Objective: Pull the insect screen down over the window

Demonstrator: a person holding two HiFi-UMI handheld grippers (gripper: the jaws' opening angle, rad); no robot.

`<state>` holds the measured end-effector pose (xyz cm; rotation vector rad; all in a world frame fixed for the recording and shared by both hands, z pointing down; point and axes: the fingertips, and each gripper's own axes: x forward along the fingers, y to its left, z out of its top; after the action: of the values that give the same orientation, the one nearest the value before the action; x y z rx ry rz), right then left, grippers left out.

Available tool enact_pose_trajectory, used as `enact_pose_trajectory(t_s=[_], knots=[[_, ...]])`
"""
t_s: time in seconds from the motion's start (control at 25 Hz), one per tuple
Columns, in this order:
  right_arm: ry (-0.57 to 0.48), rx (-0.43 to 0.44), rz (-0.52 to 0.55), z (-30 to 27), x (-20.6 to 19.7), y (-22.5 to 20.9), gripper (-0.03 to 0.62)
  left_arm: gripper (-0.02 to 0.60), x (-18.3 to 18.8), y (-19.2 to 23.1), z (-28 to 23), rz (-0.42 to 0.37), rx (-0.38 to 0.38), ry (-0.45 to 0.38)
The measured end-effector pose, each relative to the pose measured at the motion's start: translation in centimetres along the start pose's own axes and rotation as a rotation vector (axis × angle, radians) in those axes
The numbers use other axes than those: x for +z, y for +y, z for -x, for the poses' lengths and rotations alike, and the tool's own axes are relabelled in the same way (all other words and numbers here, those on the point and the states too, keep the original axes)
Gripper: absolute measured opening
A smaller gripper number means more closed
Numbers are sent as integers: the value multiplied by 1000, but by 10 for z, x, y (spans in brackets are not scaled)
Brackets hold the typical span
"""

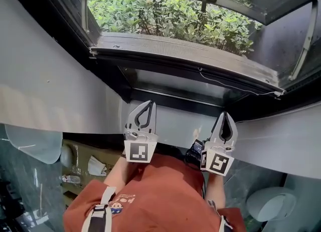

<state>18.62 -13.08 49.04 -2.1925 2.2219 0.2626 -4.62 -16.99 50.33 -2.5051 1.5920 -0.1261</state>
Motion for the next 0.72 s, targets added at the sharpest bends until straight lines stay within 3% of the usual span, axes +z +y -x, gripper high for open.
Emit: enact_pose_trajectory(t_s=[0.72], knots=[[-5, 28, 18, -2, -1, 1, 9, 6, -1, 0, 0, -8, 2, -7]])
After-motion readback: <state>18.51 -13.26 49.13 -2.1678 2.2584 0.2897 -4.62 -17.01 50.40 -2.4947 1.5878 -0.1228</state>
